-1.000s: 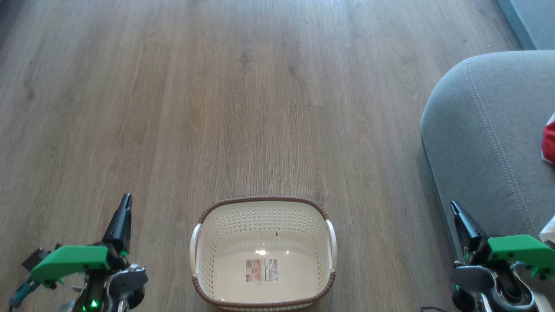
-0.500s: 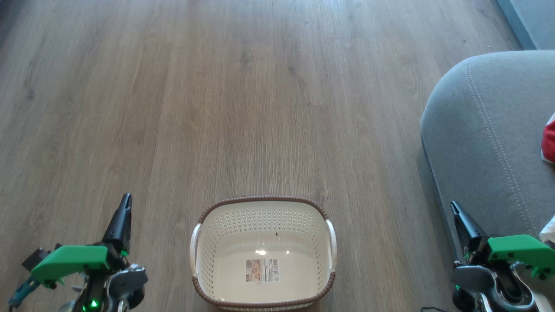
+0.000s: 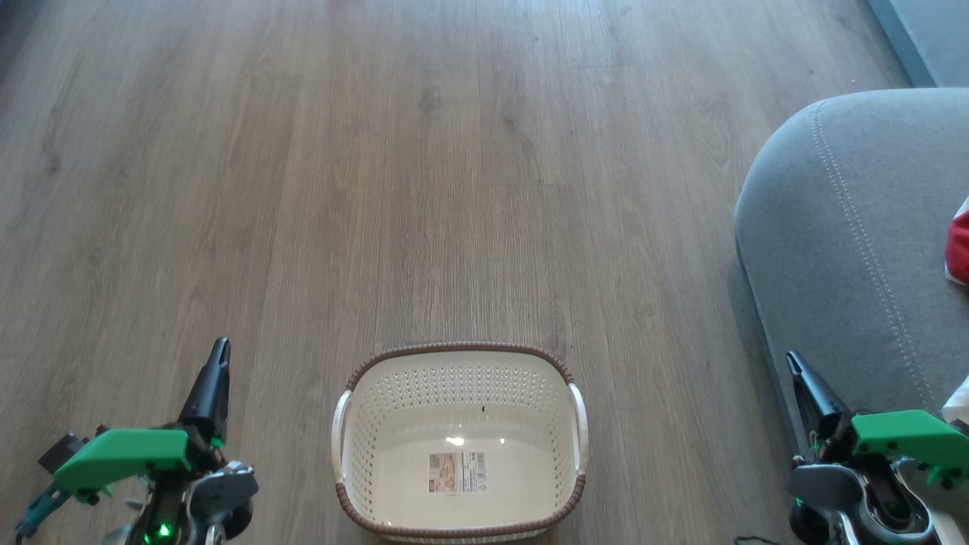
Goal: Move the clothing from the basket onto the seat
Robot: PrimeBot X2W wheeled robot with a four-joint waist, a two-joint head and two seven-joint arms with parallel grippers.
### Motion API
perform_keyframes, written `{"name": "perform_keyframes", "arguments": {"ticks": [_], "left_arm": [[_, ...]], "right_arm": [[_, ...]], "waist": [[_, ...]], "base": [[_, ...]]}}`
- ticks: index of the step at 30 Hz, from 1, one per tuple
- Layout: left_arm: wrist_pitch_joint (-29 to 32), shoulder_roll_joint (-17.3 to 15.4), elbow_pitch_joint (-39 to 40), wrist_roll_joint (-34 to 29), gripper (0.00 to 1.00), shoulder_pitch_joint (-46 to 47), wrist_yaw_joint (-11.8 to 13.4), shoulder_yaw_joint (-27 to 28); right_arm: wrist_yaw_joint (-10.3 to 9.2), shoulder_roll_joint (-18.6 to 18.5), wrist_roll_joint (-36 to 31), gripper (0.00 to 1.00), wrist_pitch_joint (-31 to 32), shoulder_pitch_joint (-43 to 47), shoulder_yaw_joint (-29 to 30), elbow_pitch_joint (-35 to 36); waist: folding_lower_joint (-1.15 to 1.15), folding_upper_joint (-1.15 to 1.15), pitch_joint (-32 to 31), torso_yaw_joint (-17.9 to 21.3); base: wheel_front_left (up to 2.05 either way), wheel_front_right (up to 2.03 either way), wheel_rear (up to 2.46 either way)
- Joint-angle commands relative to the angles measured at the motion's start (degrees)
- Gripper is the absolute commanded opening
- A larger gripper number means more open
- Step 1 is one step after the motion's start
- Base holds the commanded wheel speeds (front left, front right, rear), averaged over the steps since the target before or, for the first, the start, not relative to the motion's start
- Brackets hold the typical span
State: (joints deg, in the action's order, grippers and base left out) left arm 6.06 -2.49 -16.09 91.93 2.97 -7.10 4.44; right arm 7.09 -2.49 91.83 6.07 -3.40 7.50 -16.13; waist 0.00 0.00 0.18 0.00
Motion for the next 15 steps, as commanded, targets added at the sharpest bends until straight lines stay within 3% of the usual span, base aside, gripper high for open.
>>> {"name": "perform_keyframes", "arguments": {"ticks": [1,15], "left_arm": [[0.4,-0.4,2.0,0.2,0.00,3.2,-0.4,2.1],[0.4,-0.4,2.0,0.2,0.00,3.2,-0.4,2.1]], "right_arm": [[0.40,-0.4,0.3,0.00,0.4,-2.8,-0.9,2.1],[0.40,-0.4,0.3,0.00,0.5,-2.8,-0.9,2.1]], "waist": [[0.00,0.00,0.0,0.0],[0.00,0.00,0.0,0.0]], "base": [[0.00,0.00,0.00],[0.00,0.00,0.00]]}}
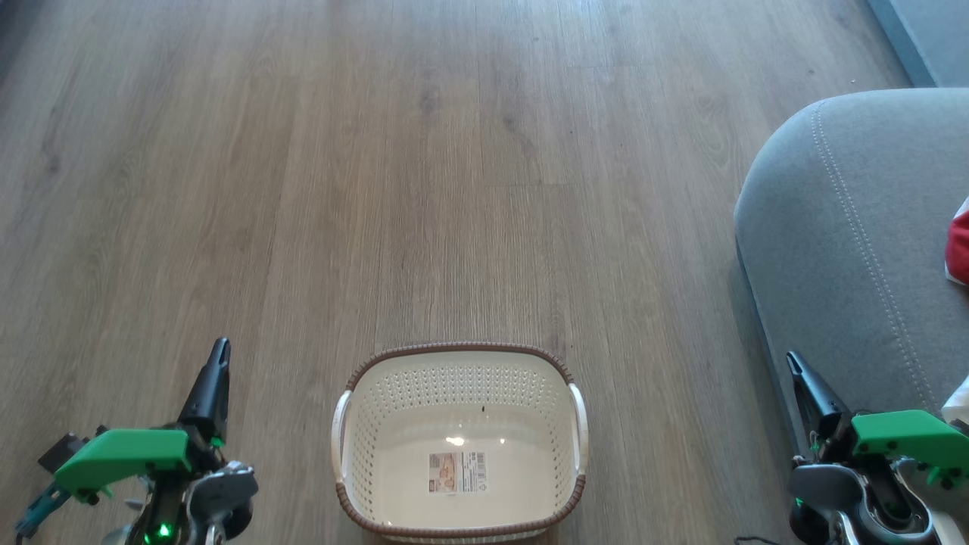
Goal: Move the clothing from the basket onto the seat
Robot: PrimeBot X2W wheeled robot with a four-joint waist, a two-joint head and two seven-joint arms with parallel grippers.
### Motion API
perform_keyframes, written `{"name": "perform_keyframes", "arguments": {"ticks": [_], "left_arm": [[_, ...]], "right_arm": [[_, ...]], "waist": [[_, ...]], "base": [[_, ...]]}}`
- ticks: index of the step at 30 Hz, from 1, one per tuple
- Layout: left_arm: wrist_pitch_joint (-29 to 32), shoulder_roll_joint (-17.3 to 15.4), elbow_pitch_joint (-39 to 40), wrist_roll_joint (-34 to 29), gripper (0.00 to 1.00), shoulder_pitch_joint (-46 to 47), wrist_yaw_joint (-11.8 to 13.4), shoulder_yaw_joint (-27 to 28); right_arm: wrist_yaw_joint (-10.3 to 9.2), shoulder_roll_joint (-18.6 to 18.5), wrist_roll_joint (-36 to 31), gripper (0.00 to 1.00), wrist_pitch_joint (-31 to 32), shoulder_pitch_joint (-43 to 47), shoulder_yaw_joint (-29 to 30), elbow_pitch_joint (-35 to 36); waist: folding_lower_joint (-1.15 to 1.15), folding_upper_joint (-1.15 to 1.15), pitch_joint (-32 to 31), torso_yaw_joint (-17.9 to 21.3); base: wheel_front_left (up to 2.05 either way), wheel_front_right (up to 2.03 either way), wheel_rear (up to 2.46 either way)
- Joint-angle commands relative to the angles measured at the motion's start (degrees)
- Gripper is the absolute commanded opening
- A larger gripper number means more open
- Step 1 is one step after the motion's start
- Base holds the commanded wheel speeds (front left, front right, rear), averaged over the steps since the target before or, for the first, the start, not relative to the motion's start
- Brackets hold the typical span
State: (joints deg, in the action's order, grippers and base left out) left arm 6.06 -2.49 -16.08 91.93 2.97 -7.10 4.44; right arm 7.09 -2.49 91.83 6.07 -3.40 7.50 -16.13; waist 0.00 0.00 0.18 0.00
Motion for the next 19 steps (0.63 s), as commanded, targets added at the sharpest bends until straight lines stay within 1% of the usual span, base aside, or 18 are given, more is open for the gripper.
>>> {"name": "perform_keyframes", "arguments": {"ticks": [1,19], "left_arm": [[0.4,-0.4,2.0,0.2,0.00,3.2,-0.4,2.1],[0.4,-0.4,2.0,0.2,0.00,3.2,-0.4,2.1]], "right_arm": [[0.40,-0.4,0.3,0.00,0.5,-2.8,-0.9,2.1],[0.40,-0.4,0.3,0.00,0.5,-2.8,-0.9,2.1]], "waist": [[0.00,0.00,0.0,0.0],[0.00,0.00,0.0,0.0]], "base": [[0.00,0.00,0.00],[0.00,0.00,0.00]]}}
